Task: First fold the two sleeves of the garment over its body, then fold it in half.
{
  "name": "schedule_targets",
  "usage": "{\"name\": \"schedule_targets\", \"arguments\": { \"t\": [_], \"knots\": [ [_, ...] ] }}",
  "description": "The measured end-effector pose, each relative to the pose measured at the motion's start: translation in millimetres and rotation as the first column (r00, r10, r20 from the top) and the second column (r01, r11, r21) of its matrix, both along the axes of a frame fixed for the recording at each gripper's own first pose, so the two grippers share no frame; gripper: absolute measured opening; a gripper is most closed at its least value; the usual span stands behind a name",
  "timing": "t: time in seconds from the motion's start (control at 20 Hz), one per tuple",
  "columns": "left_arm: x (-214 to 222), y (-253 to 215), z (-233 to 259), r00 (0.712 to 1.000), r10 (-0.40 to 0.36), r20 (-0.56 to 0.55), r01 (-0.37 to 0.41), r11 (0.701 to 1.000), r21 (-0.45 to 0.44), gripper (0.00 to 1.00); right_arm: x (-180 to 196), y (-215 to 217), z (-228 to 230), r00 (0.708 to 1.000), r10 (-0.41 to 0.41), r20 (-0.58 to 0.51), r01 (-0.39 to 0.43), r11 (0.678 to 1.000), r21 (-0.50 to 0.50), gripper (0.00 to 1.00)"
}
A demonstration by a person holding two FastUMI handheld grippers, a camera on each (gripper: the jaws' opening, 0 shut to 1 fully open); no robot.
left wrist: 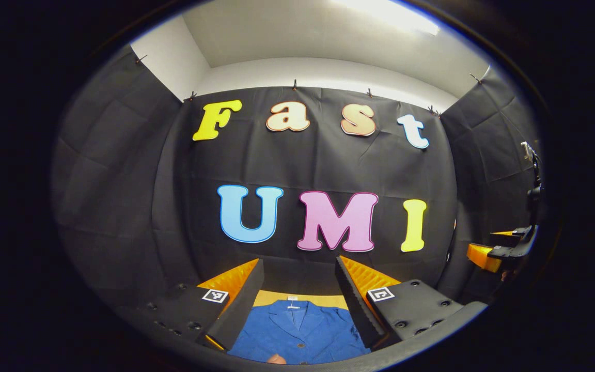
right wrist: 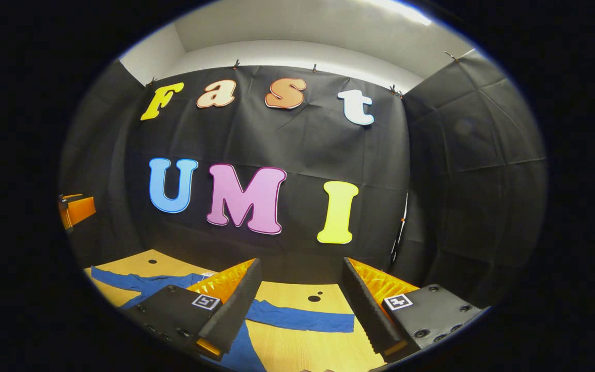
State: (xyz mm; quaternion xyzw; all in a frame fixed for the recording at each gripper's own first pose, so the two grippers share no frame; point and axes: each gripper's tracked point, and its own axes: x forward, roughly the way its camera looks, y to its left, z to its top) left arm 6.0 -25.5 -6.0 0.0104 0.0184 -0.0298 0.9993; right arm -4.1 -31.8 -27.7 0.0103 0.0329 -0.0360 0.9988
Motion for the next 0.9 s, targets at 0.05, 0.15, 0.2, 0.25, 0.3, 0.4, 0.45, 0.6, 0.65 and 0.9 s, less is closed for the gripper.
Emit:
{"name": "schedule_targets", "arguments": {
  "t": [0.05,0.15,0.2,0.25,0.3,0.4,0.45,0.6,0.65,0.9],
  "knots": [
    [1.0,-0.9,0.0,1.000,-0.001,-0.002,0.001,1.000,-0.001,0.80,1.5,-0.5,-1.5,1.000,0.000,-0.002,0.000,1.000,-0.002,0.99],
    [5.0,0.3,-3.3,1.000,0.002,-0.009,-0.002,1.000,-0.001,0.80,4.9,-4.2,-5.5,1.000,-0.004,-0.011,0.004,1.000,-0.007,0.99],
    [5.5,0.1,-3.7,1.000,0.001,-0.010,-0.001,1.000,-0.002,0.80,7.6,-6.9,-6.7,1.000,-0.007,-0.014,0.006,1.000,-0.011,0.99],
    [6.3,0.4,-3.4,1.000,0.002,-0.011,-0.002,1.000,-0.001,0.80,10.4,-11.7,-7.7,1.000,-0.014,-0.013,0.014,1.000,-0.020,0.99],
    [7.9,0.8,-4.3,1.000,0.003,-0.012,-0.003,1.000,0.000,0.80,14.7,-18.2,-9.2,1.000,-0.027,-0.014,0.026,0.999,-0.031,0.93],
    [9.2,0.8,-5.4,1.000,0.004,-0.014,-0.004,1.000,0.006,0.80,21.6,-27.3,-12.5,0.999,-0.041,-0.024,0.040,0.998,-0.040,0.93],
    [10.4,1.8,-5.1,1.000,0.007,-0.015,-0.006,1.000,0.009,0.80,25.3,-31.4,-14.7,0.998,-0.048,-0.030,0.047,0.998,-0.040,0.93],
    [13.4,3.8,-7.4,1.000,0.017,-0.018,-0.017,1.000,0.018,0.80,37.0,-42.7,-23.7,0.997,-0.066,-0.043,0.065,0.997,-0.029,0.93],
    [13.3,4.4,-7.5,1.000,0.019,-0.021,-0.019,1.000,0.019,0.80,40.8,-45.6,-28.4,0.996,-0.072,-0.052,0.070,0.997,-0.027,0.93],
    [20.0,5.4,-16.2,0.999,0.034,-0.040,-0.033,0.999,0.034,0.80,67.9,-62.7,-61.0,0.991,-0.082,-0.109,0.080,0.996,-0.029,0.99]
  ]
}}
